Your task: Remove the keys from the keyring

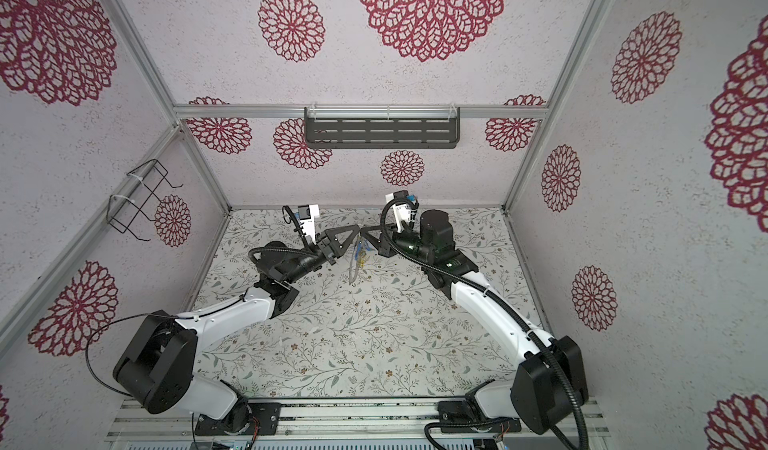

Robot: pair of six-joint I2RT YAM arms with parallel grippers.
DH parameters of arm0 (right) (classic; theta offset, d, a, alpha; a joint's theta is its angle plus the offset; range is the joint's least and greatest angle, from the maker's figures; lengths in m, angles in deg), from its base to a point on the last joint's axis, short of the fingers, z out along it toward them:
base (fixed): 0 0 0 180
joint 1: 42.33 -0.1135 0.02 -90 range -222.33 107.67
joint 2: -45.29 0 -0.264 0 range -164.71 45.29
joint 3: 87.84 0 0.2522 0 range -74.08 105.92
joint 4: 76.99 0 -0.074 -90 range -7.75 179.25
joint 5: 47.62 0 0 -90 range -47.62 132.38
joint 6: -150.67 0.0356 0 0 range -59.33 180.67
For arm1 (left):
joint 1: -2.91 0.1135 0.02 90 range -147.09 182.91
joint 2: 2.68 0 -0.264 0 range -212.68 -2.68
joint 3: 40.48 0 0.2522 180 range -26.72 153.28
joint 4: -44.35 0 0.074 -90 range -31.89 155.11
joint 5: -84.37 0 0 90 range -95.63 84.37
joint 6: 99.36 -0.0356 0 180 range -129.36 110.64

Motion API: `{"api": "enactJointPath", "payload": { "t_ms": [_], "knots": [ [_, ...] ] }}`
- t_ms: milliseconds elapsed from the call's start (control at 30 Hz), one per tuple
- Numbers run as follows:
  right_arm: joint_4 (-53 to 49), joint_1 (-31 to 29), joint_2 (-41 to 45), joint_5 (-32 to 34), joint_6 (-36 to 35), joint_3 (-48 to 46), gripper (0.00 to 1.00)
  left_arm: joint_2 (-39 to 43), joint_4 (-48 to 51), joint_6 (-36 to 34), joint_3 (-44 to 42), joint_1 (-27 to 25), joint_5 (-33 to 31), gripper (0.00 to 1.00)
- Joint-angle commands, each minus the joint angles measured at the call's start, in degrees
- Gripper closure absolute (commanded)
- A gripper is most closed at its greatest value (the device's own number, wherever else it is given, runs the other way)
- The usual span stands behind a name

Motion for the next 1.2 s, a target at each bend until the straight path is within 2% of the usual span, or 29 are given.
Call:
{"api": "enactJointPath", "payload": {
  "t_ms": [0,67,267,333,400,500,567,700,900,967,1067,1167],
  "knots": [
    [3.6,-0.9,0.3,-1.5,-0.1,1.3,0.97,-0.9,-1.9,0.1,1.9,0.0,1.4,1.0],
    [3.5,-0.8,0.5,-1.3,-0.4,1.2,1.0,-1.0,-1.6,-0.3,2.0,0.0,1.8,1.0],
    [-0.8,-0.9,1.1,0.2,-4.3,2.3,1.0,-0.9,1.7,-3.0,2.0,0.0,2.3,1.0],
    [-3.0,-0.9,1.2,1.2,-6.3,3.1,1.0,-0.8,2.6,-4.4,1.6,0.0,2.2,0.96],
    [-5.9,-0.9,1.2,2.5,-8.9,4.0,1.0,-0.5,3.3,-6.3,0.9,0.1,2.0,0.83],
    [-11.6,-0.8,0.9,5.0,-14.1,5.7,1.0,0.8,4.3,-9.5,-0.9,0.6,1.2,0.78],
    [-16.8,-0.8,0.4,6.4,-18.9,7.6,1.0,2.1,5.0,-11.4,-2.3,1.3,0.8,0.7],
    [-27.9,-0.9,-1.2,9.9,-28.4,12.7,1.0,5.4,8.9,-17.6,-5.0,3.2,1.3,0.66],
    [-36.6,-2.1,-1.8,15.8,-40.9,15.1,1.0,10.2,11.9,-35.2,-9.1,4.8,8.5,0.66],
    [-37.4,-3.0,-1.5,17.2,-44.6,14.5,1.0,10.9,15.8,-39.7,-8.4,5.2,10.7,0.67],
    [-35.6,-4.8,-0.1,17.5,-49.2,11.6,1.0,10.3,23.6,-44.2,-5.2,5.9,14.4,0.67],
    [-31.3,-6.5,1.9,17.9,-52.2,7.4,1.0,8.1,25.9,-45.5,-2.7,5.9,18.1,0.68]
  ]
}}
